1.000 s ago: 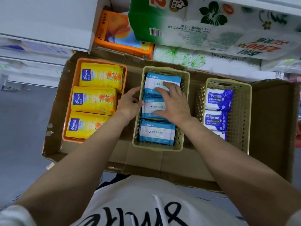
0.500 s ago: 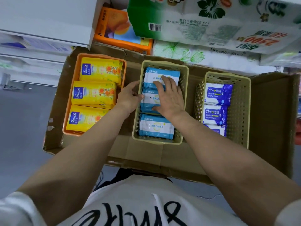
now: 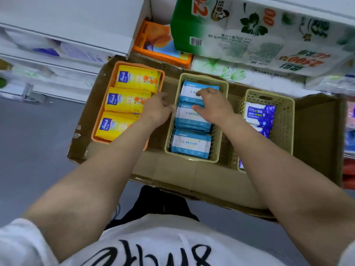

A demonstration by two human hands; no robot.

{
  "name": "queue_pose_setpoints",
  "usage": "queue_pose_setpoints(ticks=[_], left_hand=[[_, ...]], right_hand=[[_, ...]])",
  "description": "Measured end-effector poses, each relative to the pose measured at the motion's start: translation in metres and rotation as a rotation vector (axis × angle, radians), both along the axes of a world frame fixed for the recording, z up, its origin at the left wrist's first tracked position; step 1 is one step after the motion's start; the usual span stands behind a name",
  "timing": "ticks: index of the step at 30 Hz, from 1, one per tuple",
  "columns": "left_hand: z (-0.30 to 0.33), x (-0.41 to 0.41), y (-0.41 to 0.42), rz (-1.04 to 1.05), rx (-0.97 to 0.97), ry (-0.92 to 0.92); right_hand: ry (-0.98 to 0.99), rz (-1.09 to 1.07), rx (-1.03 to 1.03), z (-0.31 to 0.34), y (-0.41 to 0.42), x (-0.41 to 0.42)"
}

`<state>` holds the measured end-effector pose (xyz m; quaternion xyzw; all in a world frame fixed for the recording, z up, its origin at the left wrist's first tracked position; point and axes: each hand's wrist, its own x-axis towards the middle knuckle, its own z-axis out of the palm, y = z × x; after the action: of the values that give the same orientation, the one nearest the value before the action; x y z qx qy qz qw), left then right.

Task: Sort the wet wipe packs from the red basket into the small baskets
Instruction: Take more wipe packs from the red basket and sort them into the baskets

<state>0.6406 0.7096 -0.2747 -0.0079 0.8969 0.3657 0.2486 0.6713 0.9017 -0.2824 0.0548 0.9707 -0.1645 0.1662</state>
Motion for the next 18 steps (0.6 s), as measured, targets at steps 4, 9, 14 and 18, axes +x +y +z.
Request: queue_pose_setpoints(ticks=[4, 9, 14, 18], left_hand=[[0.041, -0.004, -0.041, -0.109, -0.072, 0.177], [0.087, -0.006, -0.121, -0.151, -0.122, 0.408], [0.115, -0.001, -0.236, -0.134, -0.129, 0.553], [0.124, -0.003, -0.344, -0.141, -0.156, 0.573]], right_hand=[[0.087, 0.009, 0.021, 0.052, -0.011, -0.001], [0.261, 0.039, 0.057, 0.113, -0.056, 0.006], [0.395, 0.011, 0.039, 0.150, -0.147, 0.019], [0.489, -0.050, -0.050, 0.156, -0.250, 0.025]])
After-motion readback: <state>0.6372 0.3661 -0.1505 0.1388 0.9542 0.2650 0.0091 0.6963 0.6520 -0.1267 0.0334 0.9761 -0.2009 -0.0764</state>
